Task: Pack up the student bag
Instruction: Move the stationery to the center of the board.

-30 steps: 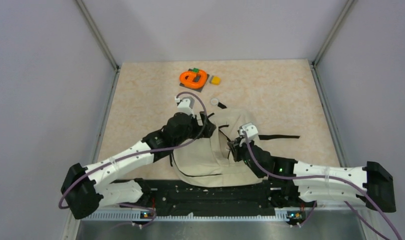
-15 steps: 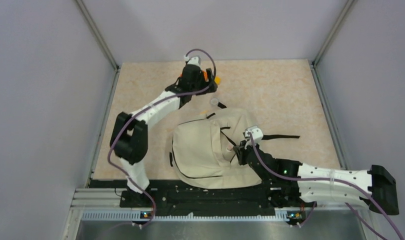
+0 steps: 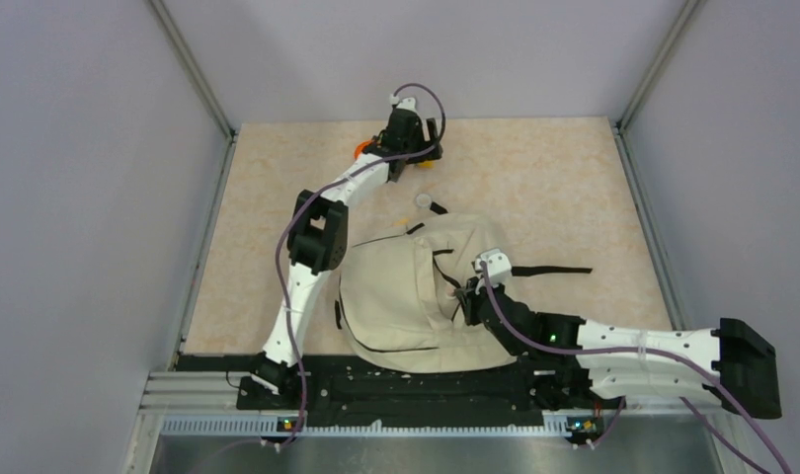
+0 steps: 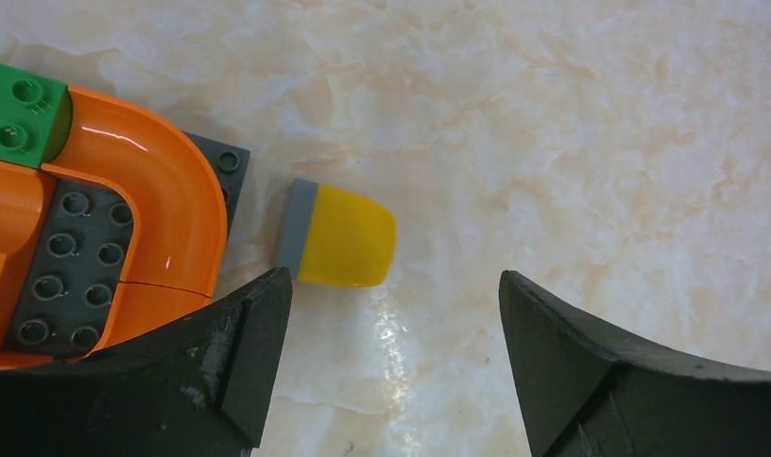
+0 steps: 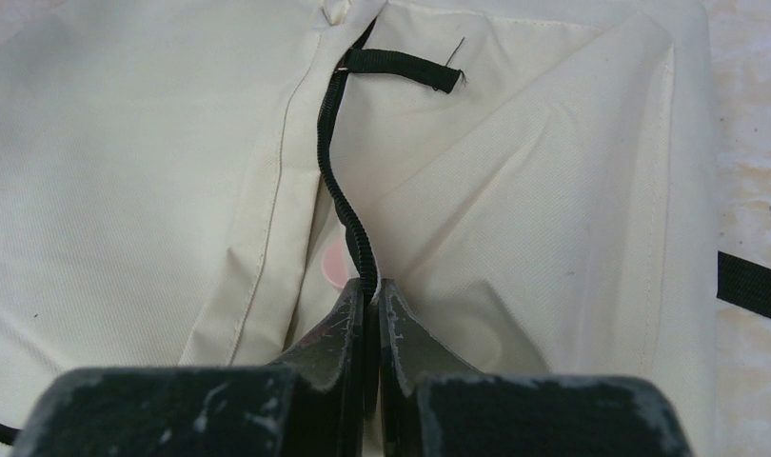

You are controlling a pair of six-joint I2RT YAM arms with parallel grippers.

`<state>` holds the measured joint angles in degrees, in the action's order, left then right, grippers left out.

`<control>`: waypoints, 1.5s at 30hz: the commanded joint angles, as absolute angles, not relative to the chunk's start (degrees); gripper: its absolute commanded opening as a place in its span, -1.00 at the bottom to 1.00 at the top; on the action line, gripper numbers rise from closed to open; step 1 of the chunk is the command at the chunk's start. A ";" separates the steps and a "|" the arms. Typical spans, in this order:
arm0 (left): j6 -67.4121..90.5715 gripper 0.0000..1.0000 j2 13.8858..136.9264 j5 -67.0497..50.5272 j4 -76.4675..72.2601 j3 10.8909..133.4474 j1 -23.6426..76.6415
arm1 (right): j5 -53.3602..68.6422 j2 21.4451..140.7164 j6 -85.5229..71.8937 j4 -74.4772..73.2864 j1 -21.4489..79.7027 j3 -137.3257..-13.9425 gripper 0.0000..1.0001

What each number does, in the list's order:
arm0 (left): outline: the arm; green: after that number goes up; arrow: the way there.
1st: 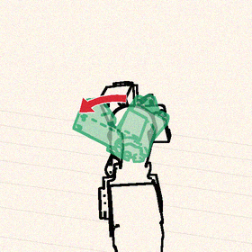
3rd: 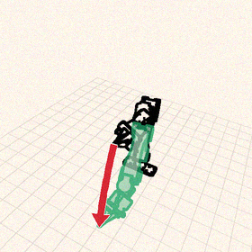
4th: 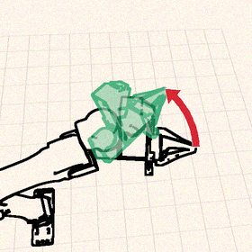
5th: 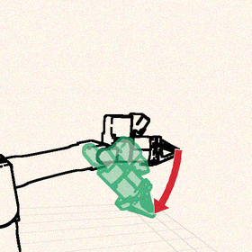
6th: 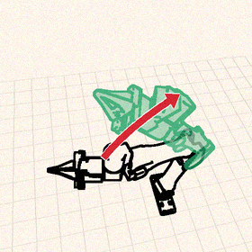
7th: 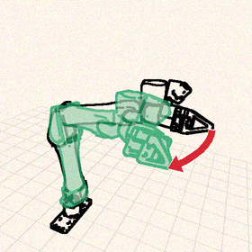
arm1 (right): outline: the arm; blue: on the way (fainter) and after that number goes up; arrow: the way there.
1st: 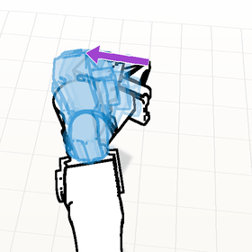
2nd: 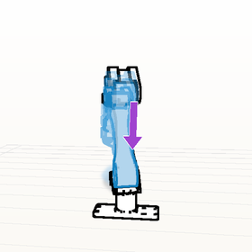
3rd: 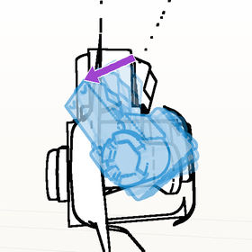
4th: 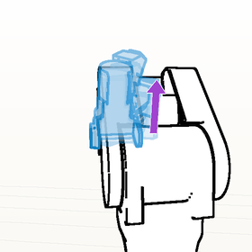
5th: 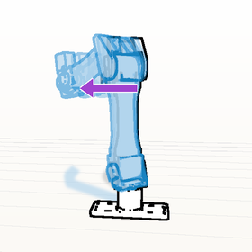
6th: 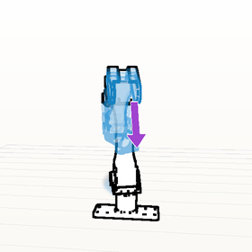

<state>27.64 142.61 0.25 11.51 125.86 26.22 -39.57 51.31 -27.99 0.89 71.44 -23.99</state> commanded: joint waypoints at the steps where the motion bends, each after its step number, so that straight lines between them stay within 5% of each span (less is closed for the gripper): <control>1: 26.26 0.69 145.04 -0.65 7.14 129.42 25.57 | -37.94 52.55 -26.74 3.41 71.02 -24.63 -1.00; 37: 39.80 0.73 152.58 2.53 8.41 134.29 24.35 | -38.76 49.60 -28.71 3.17 70.84 -23.05 -1.00; 45: 42.40 0.19 153.33 0.49 9.41 134.25 24.00 | -39.20 47.94 -29.18 2.80 70.84 -22.50 -1.00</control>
